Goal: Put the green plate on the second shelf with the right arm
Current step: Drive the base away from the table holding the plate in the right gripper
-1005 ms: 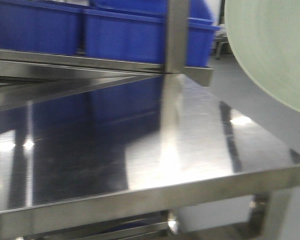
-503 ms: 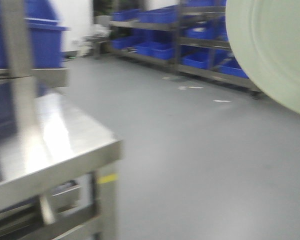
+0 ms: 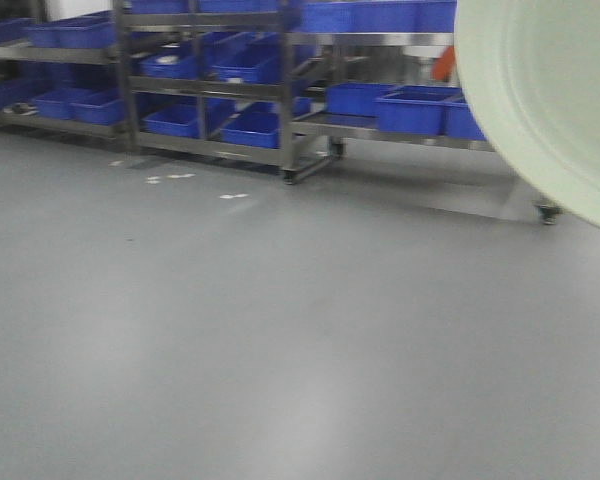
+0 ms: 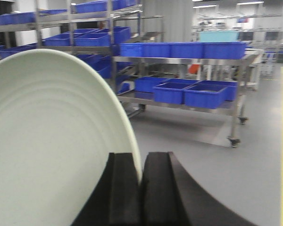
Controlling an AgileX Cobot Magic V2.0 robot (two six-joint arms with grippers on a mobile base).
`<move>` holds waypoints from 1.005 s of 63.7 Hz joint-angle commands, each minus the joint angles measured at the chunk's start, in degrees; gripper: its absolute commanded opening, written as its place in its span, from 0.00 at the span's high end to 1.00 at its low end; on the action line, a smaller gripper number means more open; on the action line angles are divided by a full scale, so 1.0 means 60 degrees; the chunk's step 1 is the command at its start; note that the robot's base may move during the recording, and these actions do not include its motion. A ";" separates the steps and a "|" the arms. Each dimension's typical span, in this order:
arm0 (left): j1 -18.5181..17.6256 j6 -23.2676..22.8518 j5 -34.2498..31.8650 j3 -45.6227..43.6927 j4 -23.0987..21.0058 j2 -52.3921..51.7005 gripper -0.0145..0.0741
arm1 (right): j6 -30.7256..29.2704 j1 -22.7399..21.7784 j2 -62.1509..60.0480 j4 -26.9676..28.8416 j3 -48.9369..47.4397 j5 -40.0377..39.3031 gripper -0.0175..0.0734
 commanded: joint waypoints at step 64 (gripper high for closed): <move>-0.0016 -0.0041 -0.0788 0.0390 -0.0027 -0.0165 0.69 | 0.0074 0.0007 0.0102 0.0081 -0.0324 -0.1073 0.77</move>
